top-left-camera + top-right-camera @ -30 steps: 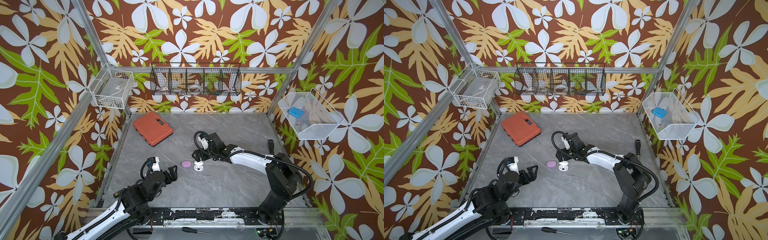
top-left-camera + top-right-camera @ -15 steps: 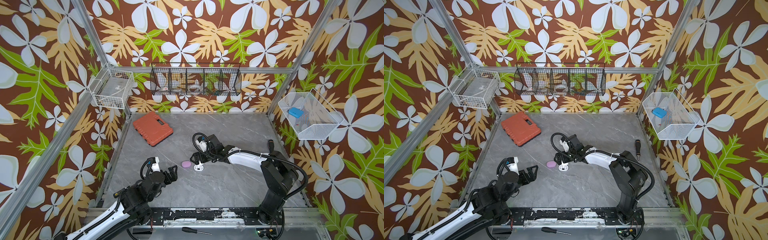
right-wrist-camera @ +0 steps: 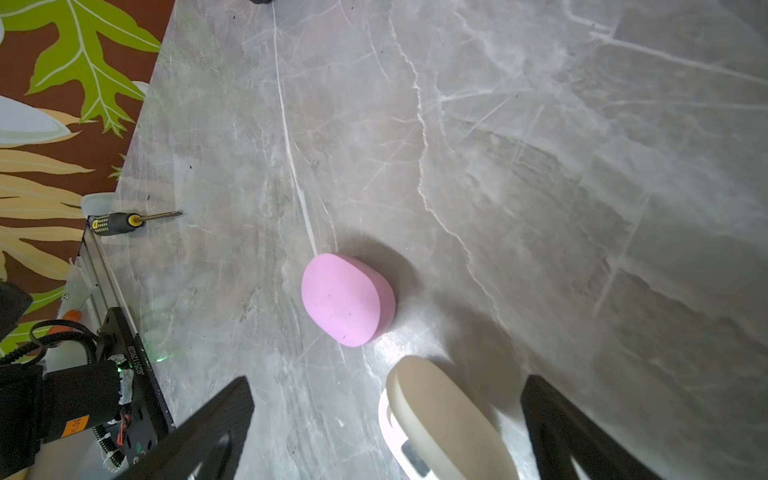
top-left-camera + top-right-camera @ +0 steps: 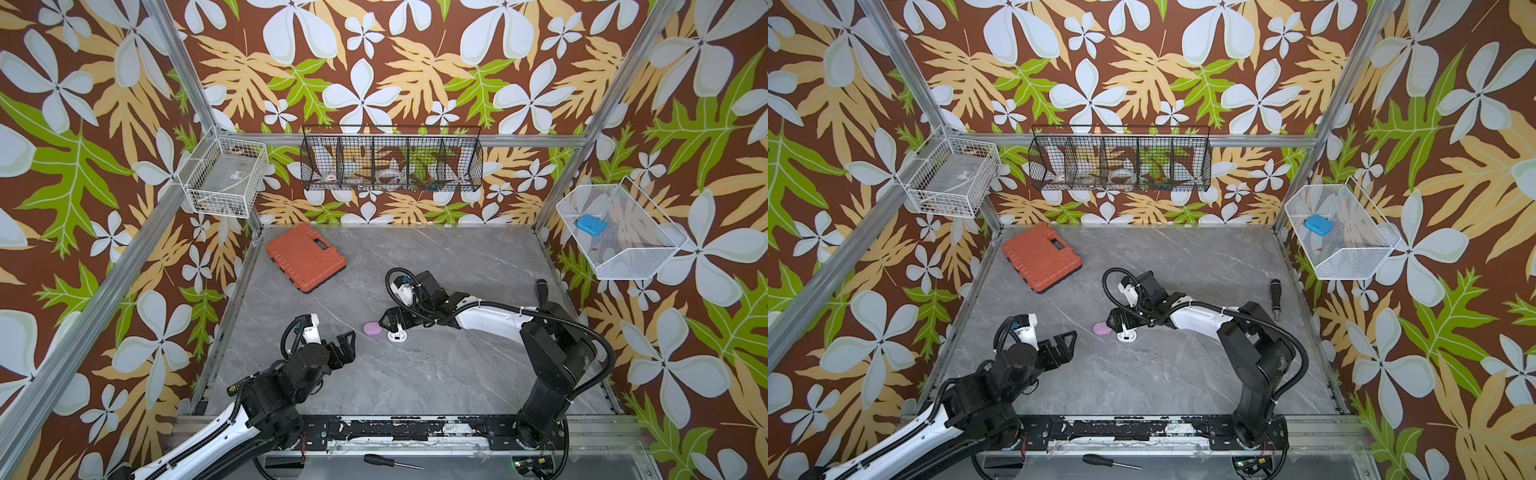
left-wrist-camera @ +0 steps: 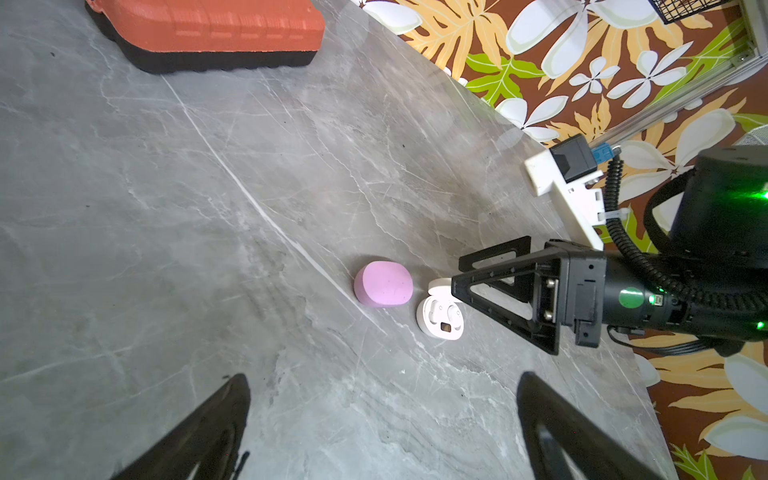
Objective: Insert the wireless bluetooth earbuds into the charging case
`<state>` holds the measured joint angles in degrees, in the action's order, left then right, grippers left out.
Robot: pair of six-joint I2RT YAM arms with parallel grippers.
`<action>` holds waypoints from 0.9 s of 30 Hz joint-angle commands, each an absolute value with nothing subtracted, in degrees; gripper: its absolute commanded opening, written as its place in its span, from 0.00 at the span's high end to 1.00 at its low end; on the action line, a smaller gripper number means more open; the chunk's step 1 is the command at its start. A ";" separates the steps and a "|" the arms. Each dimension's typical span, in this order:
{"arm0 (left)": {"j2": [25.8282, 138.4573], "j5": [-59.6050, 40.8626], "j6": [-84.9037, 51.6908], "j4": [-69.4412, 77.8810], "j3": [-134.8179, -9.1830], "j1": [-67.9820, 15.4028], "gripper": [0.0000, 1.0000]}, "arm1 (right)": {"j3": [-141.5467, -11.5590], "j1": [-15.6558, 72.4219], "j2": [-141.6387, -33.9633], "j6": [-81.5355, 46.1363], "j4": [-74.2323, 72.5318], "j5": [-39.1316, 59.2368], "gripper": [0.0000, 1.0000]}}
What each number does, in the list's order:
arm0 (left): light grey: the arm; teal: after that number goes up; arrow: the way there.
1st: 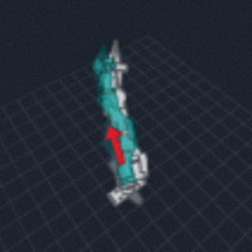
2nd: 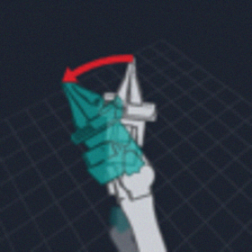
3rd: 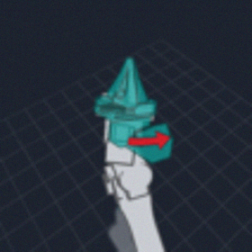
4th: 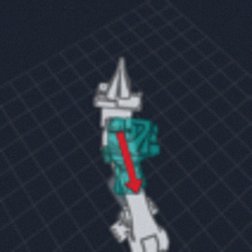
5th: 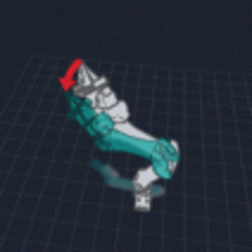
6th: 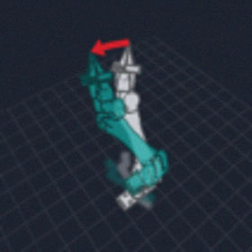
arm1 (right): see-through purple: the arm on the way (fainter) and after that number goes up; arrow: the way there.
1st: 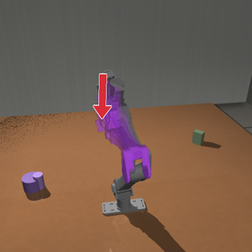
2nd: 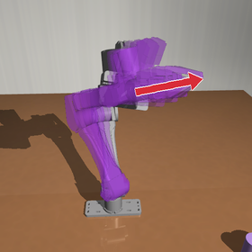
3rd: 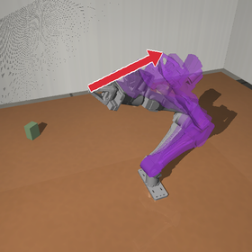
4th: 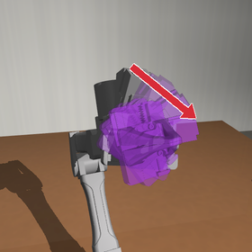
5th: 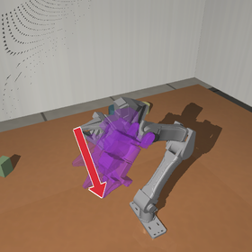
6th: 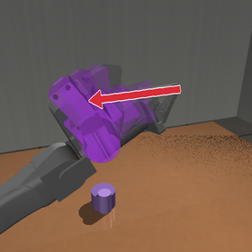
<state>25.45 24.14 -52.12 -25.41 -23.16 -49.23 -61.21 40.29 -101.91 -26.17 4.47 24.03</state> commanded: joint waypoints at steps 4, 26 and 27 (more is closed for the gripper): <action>25.37 23.83 -51.77 -23.73 -22.94 -49.26 0.00 | -61.09 40.60 -101.98 -26.54 3.05 26.01 0.00; 25.38 23.52 -51.59 -23.40 -22.85 -49.29 0.00 | -60.38 41.91 -101.55 -25.77 3.80 26.33 0.00; 25.40 23.53 -51.59 -23.40 -22.85 -49.29 0.00 | -60.51 42.10 -101.45 -25.65 3.98 26.09 0.00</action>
<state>25.45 23.64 -51.90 -24.58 -22.87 -49.23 -60.34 41.74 -101.91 -26.33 4.32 26.50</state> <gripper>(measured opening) 0.998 0.997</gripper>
